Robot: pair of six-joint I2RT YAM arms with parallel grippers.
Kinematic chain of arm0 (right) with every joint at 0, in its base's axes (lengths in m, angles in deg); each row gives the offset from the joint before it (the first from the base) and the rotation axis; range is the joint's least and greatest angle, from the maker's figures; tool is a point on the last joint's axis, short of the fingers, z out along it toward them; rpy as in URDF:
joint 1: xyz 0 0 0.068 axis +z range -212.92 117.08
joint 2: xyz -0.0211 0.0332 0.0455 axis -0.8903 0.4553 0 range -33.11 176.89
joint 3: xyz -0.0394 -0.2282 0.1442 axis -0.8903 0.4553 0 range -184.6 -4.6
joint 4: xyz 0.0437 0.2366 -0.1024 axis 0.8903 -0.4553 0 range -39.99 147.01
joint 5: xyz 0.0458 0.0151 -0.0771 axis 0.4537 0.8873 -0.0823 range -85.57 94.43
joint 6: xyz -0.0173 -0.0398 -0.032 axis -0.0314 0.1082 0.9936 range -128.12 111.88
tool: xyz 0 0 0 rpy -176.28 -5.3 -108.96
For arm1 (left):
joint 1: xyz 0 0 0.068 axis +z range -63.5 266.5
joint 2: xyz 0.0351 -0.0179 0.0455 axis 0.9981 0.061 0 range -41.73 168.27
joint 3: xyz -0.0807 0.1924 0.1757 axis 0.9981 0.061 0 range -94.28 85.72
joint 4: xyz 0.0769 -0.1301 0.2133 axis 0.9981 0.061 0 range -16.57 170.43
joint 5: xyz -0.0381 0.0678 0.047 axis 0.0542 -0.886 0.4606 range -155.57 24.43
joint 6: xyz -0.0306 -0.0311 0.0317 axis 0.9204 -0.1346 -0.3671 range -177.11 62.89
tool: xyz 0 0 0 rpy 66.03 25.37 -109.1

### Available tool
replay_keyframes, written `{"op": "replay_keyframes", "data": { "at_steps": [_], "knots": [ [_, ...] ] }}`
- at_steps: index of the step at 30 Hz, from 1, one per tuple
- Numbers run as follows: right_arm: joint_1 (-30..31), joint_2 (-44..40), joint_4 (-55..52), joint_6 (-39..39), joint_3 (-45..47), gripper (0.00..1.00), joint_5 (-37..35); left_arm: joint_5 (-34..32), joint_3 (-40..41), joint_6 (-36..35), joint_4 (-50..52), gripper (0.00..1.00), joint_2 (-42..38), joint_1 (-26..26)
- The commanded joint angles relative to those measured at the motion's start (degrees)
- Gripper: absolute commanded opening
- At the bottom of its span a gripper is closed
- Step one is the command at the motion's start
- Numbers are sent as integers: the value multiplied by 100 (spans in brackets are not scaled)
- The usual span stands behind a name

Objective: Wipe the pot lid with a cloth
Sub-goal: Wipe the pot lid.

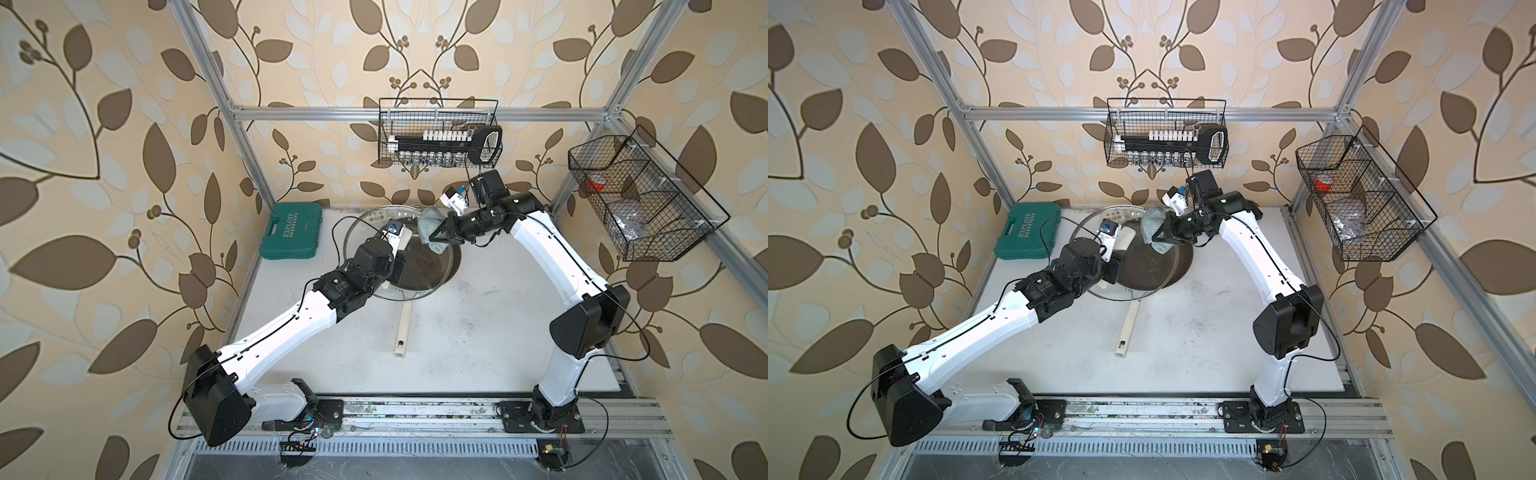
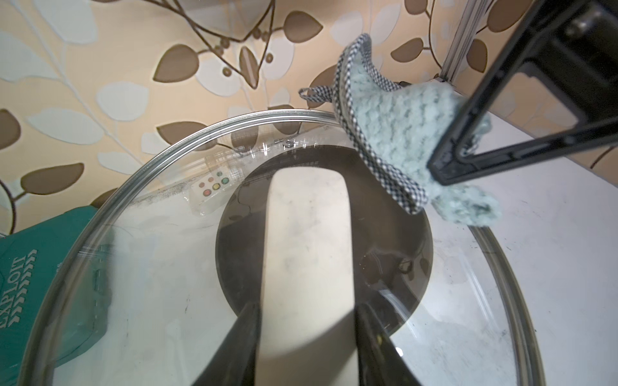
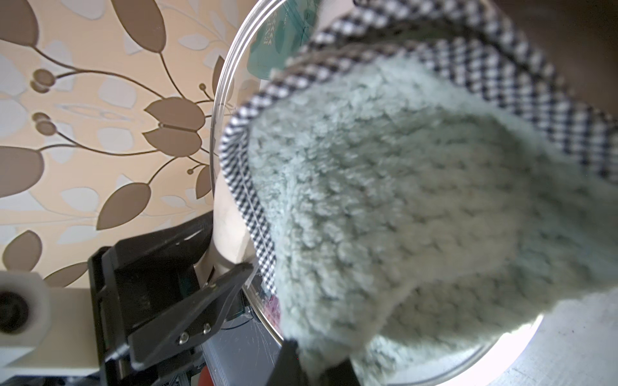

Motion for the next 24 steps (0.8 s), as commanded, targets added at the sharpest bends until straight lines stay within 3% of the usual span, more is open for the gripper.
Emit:
{"op": "replay_keyframes", "data": {
  "at_steps": [1,13,24],
  "knots": [
    [16,408,-101,81,-444,0,-142,-93,-328,310,-1788,0,-427,-54],
    [135,670,-658,387,-900,0,-162,-711,-385,1039,-1951,0,-286,-54],
    [576,-81,-938,717,137,0,-334,-1093,-580,1234,-2147,0,44,-54]
  ]
}}
